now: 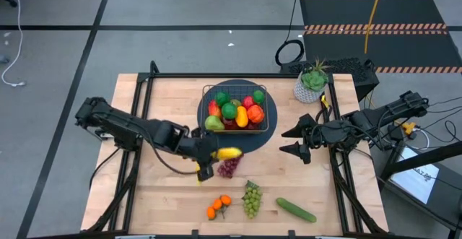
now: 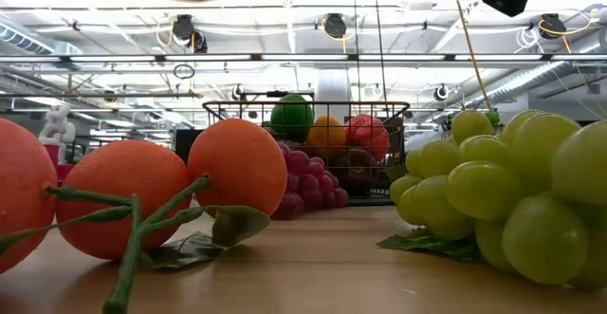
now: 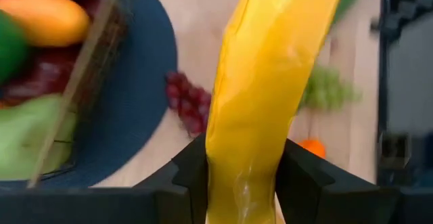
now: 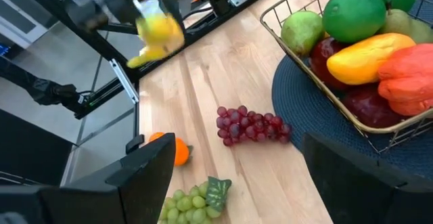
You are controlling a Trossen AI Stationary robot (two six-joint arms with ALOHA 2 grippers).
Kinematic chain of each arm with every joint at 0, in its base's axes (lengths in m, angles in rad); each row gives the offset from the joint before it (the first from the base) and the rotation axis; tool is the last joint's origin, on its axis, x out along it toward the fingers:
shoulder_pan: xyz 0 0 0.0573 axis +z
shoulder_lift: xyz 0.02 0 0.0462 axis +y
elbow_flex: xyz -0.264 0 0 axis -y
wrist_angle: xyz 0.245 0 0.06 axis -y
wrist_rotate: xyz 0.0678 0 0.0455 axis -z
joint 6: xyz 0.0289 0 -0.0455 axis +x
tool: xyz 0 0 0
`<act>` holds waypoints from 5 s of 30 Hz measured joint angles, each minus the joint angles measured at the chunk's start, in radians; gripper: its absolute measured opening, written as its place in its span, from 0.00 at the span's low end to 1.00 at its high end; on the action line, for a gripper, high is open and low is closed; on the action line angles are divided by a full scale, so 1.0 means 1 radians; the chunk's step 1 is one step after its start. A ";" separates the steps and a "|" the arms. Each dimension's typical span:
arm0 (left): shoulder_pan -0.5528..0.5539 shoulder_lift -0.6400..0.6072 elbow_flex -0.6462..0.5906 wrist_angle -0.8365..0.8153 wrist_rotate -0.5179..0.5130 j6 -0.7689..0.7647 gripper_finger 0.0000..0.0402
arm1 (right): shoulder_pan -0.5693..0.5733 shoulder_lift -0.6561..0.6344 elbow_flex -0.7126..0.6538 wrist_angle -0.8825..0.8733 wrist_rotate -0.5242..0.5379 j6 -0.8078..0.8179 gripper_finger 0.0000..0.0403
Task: Build produce basket
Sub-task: Put the yellow banana into the wire basket, then put the green cucumber into the wire basket
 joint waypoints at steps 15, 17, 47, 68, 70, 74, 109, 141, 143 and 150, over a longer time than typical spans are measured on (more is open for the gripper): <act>0.119 -0.009 0.116 0.195 -0.066 -0.346 0.34 | 0.000 0.000 0.000 0.002 0.007 0.023 0.78; 0.135 -0.009 0.116 0.236 -0.066 -0.407 0.33 | 0.000 0.000 0.000 0.002 0.018 0.033 0.78; 0.267 -0.009 0.115 0.582 0.108 -0.590 0.38 | -0.002 0.004 0.000 0.011 0.164 0.380 0.78; 0.341 -0.038 0.115 0.828 0.256 0.082 0.38 | 0.016 0.070 0.000 0.027 0.157 0.574 0.78; 0.348 -0.048 0.115 0.793 0.263 0.182 0.38 | 0.016 0.070 0.000 0.027 0.157 0.588 0.78; 0.368 -0.052 0.115 0.755 0.293 0.424 0.38 | 0.018 0.073 0.000 0.024 0.158 0.588 0.78; 0.713 0.246 0.115 0.154 0.104 0.935 0.38 | -0.140 0.049 0.000 -0.178 0.158 0.008 0.78; 0.408 -0.191 0.115 -0.223 0.063 0.279 0.49 | 0.102 0.328 0.015 0.399 -0.071 0.780 0.78; 0.354 -0.215 0.115 -0.249 0.063 0.241 0.45 | 0.132 0.376 0.056 0.356 -0.063 0.802 0.78; 0.162 -0.261 0.115 -0.297 0.056 0.111 0.34 | 0.211 0.522 0.316 -0.004 -0.049 0.851 0.78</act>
